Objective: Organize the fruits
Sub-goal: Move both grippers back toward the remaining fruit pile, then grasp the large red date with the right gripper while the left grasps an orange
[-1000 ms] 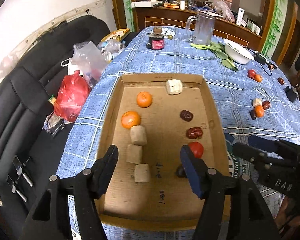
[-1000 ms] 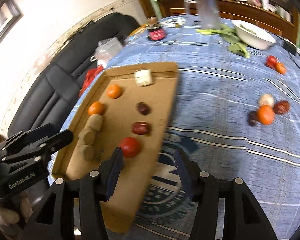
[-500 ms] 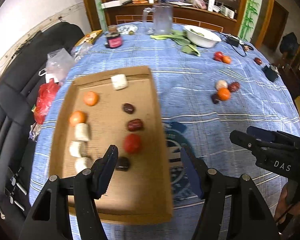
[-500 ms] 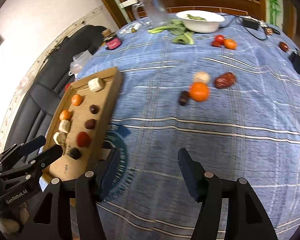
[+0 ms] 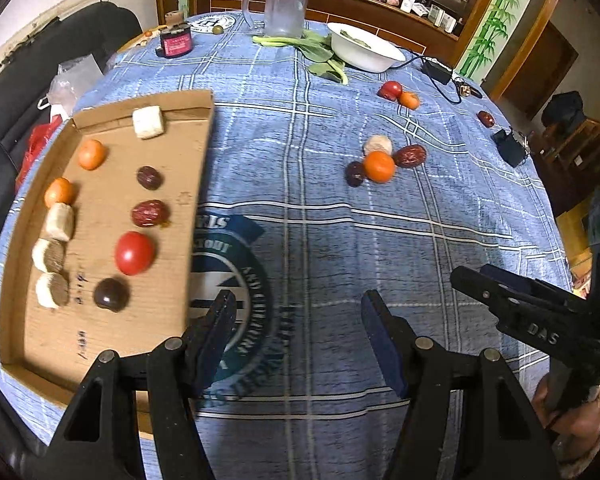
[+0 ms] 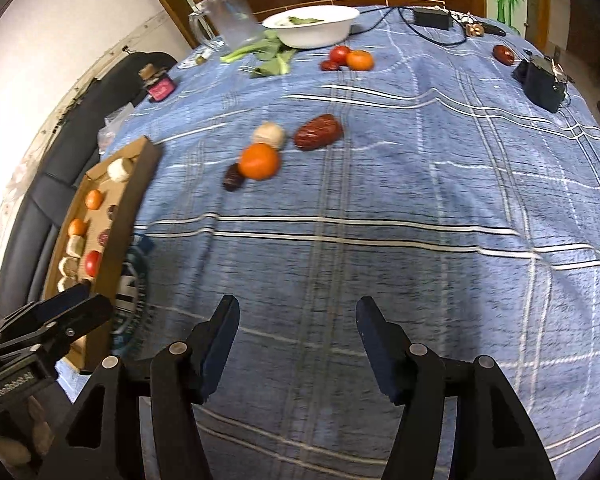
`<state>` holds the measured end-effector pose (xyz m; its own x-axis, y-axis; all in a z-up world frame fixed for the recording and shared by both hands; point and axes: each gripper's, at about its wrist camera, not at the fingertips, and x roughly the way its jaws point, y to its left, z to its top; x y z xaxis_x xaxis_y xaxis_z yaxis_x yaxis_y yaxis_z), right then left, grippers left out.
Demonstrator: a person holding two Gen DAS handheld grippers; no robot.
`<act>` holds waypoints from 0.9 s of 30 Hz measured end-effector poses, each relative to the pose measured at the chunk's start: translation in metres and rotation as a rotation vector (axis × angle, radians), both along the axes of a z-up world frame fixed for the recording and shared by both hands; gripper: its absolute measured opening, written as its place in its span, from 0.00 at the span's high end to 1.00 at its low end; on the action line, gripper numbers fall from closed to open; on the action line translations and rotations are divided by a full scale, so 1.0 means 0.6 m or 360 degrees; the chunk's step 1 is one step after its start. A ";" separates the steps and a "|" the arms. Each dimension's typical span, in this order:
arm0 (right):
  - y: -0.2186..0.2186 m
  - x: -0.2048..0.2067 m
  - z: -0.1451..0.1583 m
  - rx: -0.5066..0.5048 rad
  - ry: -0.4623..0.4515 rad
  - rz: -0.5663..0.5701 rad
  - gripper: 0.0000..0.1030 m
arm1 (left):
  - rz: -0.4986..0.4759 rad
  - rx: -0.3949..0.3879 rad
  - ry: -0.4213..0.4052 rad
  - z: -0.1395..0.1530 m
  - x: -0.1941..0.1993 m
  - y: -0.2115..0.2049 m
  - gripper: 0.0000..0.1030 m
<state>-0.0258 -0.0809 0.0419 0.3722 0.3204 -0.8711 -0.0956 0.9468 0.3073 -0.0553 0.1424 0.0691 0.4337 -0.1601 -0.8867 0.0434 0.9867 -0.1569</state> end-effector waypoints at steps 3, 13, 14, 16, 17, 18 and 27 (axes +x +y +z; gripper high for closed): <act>-0.012 0.022 -0.009 -0.0014 0.0009 0.0014 0.37 | 0.0012 -0.0020 -0.0012 0.000 0.000 -0.005 0.38; 0.021 0.186 0.023 -0.0044 -0.0166 0.0093 0.37 | 0.0118 -0.0022 0.0042 -0.016 -0.014 0.014 0.38; 0.035 0.205 0.021 -0.0072 -0.0173 0.0109 0.37 | 0.0126 -0.0018 0.0051 -0.017 -0.016 0.016 0.38; 0.063 0.236 0.012 -0.0168 -0.0192 0.0125 0.37 | 0.0135 -0.0013 0.0057 -0.018 -0.020 0.021 0.38; 0.074 0.245 0.008 -0.0214 -0.0205 0.0141 0.38 | 0.0141 -0.0010 0.0057 -0.017 -0.022 0.024 0.38; 0.089 0.254 0.001 -0.0277 -0.0215 0.0171 0.38 | 0.0145 -0.0009 0.0056 -0.017 -0.025 0.026 0.38; 0.111 0.169 -0.001 -0.0291 -0.0164 0.0477 0.37 | 0.0165 -0.0051 0.0046 -0.015 -0.016 0.046 0.38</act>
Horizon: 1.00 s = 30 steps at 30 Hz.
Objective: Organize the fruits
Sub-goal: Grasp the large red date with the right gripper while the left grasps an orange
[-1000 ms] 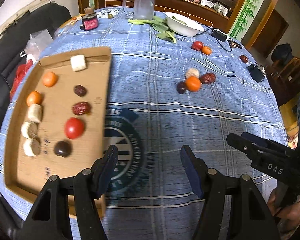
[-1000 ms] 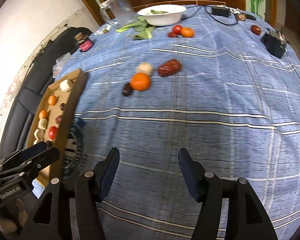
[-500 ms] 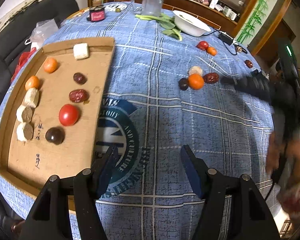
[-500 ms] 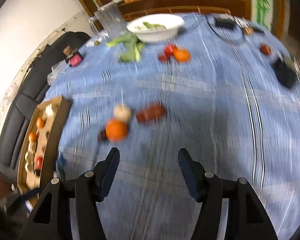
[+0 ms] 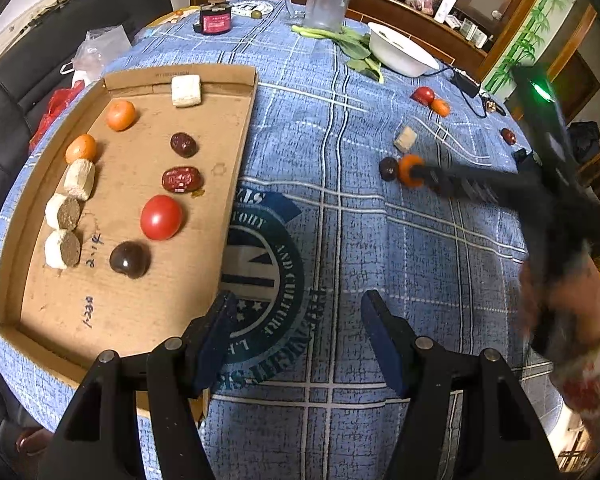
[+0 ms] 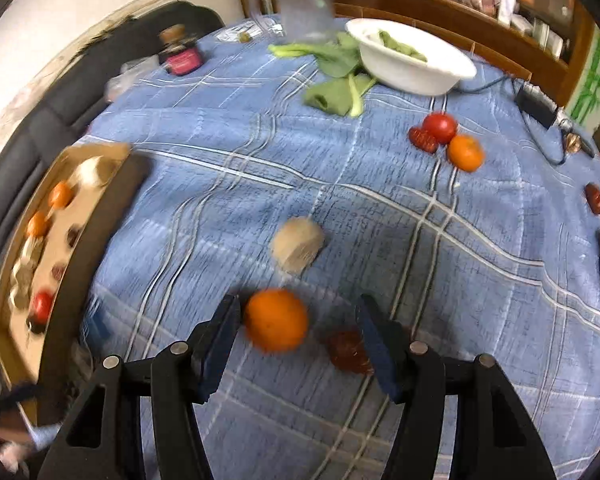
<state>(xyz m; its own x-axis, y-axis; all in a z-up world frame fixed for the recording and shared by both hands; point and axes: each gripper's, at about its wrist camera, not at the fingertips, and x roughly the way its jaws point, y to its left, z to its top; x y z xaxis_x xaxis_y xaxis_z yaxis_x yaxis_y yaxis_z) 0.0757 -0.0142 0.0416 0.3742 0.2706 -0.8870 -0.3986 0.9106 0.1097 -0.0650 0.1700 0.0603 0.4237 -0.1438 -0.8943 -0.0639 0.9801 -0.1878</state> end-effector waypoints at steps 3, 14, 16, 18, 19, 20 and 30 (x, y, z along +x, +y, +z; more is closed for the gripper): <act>-0.035 -0.042 0.014 0.0166 0.0101 0.0029 0.37 | -0.0013 -0.0016 -0.0005 0.000 0.006 0.001 0.38; -0.135 -0.053 0.003 0.0305 0.0118 -0.0281 0.37 | -0.0105 -0.0098 0.0029 -0.012 0.023 -0.015 0.38; -0.120 -0.054 -0.003 0.0289 0.0121 -0.0251 0.37 | -0.0114 -0.0106 0.0021 -0.010 0.032 -0.019 0.38; -0.106 -0.051 -0.012 0.0245 0.0108 -0.0239 0.38 | -0.0126 -0.0112 -0.0002 -0.006 0.050 -0.023 0.38; -0.099 -0.049 -0.019 0.0228 0.0109 -0.0243 0.38 | -0.0137 -0.0115 -0.0015 -0.003 0.060 -0.027 0.38; -0.097 -0.048 -0.023 0.0232 0.0114 -0.0246 0.38 | -0.0156 -0.0113 -0.0035 0.002 0.072 -0.032 0.38; -0.110 -0.080 -0.032 0.0239 0.0106 -0.0268 0.56 | -0.0443 -0.0101 -0.0111 0.001 0.186 -0.124 0.38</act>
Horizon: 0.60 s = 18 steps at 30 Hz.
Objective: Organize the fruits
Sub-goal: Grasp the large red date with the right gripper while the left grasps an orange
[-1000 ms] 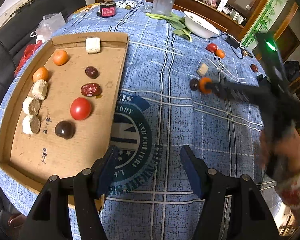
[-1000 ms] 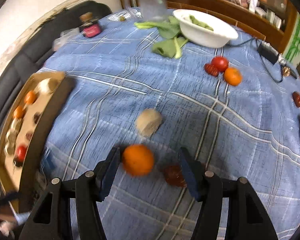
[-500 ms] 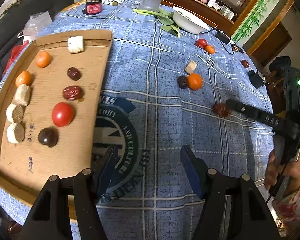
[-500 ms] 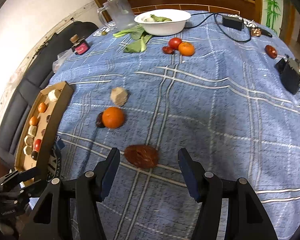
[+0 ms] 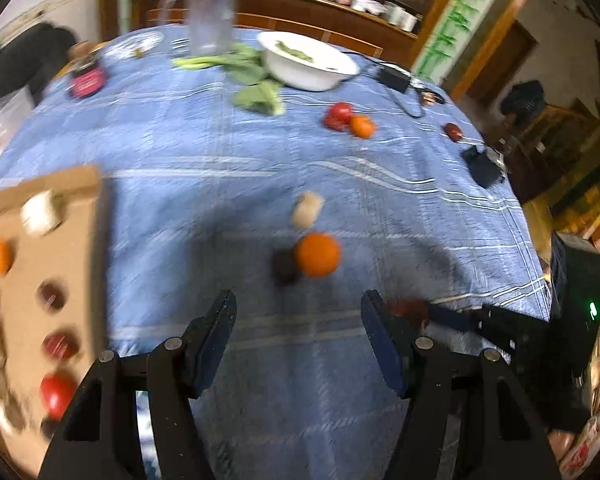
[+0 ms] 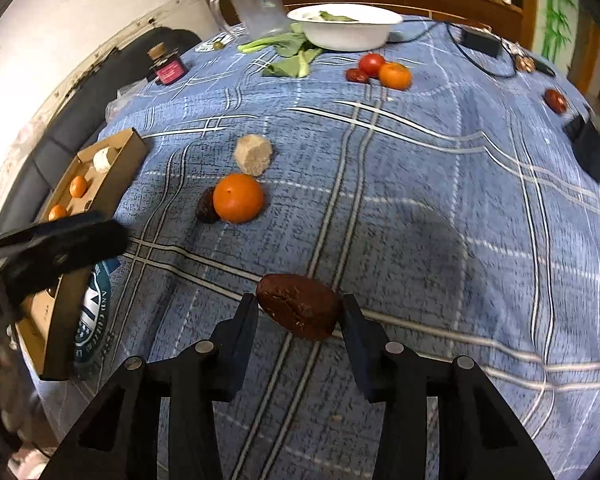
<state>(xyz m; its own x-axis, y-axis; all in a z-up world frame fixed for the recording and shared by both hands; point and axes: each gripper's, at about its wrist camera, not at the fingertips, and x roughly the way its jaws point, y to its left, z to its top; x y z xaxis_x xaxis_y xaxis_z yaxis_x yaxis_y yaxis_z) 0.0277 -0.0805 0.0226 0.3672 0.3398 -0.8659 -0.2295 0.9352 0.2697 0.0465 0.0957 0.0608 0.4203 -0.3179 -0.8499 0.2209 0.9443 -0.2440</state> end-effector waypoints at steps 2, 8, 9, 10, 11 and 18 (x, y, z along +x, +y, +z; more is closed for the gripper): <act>-0.010 -0.006 0.000 0.0024 0.0012 -0.0025 0.56 | -0.0107 0.0014 -0.0014 -0.007 0.020 -0.026 0.38; -0.020 -0.012 0.000 0.0061 0.0024 -0.0069 0.56 | -0.0406 0.0211 0.0025 -0.051 0.061 -0.094 0.39; -0.019 -0.013 0.000 0.0060 0.0024 -0.0074 0.56 | -0.0434 0.0254 -0.0009 -0.053 0.061 -0.100 0.39; -0.019 -0.013 0.000 0.0059 0.0022 -0.0077 0.56 | -0.0460 0.0297 -0.0022 -0.055 0.061 -0.106 0.39; -0.019 -0.013 0.000 0.0058 0.0021 -0.0079 0.56 | -0.0473 0.0331 -0.0032 -0.056 0.060 -0.111 0.47; -0.025 -0.022 0.002 0.0062 0.0022 -0.0113 0.56 | -0.0388 0.0294 -0.0029 -0.057 0.053 -0.085 0.72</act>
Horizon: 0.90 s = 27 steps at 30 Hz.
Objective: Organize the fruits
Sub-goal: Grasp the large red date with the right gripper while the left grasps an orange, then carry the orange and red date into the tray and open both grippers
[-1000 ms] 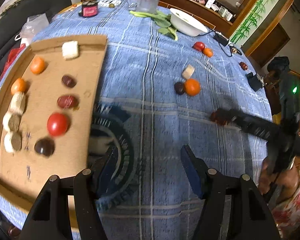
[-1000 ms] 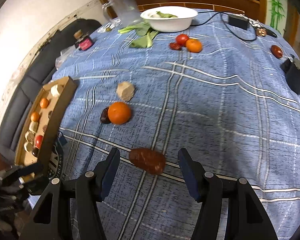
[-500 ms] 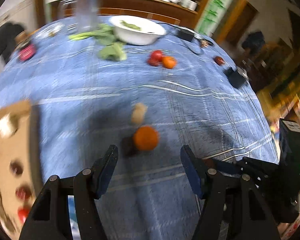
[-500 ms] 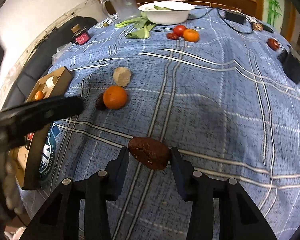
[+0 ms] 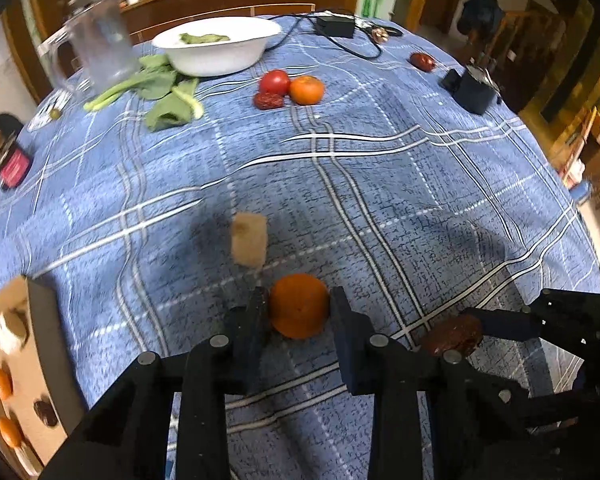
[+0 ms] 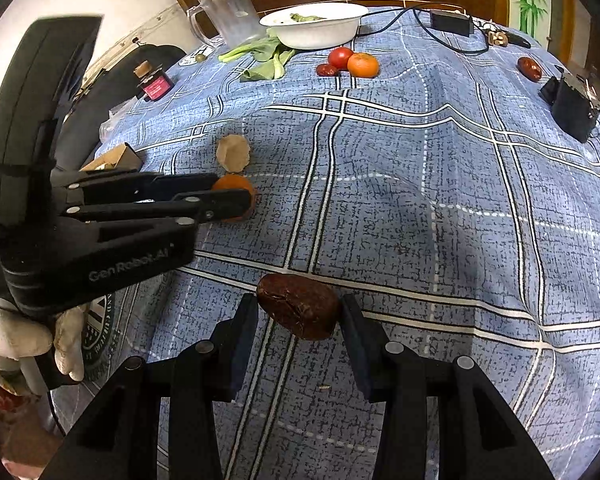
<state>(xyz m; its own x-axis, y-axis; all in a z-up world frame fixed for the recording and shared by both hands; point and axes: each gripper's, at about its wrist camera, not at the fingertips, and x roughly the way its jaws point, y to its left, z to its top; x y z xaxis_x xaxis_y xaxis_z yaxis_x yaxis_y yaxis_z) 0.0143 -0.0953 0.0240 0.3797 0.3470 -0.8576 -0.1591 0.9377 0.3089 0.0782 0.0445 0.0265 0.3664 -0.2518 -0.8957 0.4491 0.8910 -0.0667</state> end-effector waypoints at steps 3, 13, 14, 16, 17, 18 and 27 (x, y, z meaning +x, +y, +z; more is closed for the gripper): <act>-0.003 -0.003 0.003 0.0000 -0.0001 -0.0022 0.56 | 0.0066 -0.0077 -0.0003 0.016 -0.014 0.027 0.72; 0.057 -0.015 0.050 0.0049 -0.0051 0.0028 0.56 | 0.0344 -0.0357 -0.0043 0.092 -0.092 0.166 0.71; 0.075 -0.016 0.057 0.0055 -0.0059 0.0054 0.56 | 0.0389 -0.0364 -0.0053 0.100 -0.106 0.194 0.71; 0.112 -0.015 0.068 0.0070 -0.0070 0.0110 0.56 | 0.0461 -0.0336 -0.0080 0.110 -0.128 0.239 0.71; 0.130 -0.016 0.073 0.0079 -0.0075 0.0139 0.56 | 0.0492 -0.0315 -0.0092 0.112 -0.137 0.258 0.71; 0.150 -0.017 0.077 0.0088 -0.0080 0.0172 0.56 | 0.0528 -0.0293 -0.0099 0.113 -0.146 0.280 0.71; 0.366 -0.049 0.082 0.0111 -0.0082 0.0548 0.55 | 0.0756 -0.0129 -0.0014 0.080 -0.146 0.438 0.71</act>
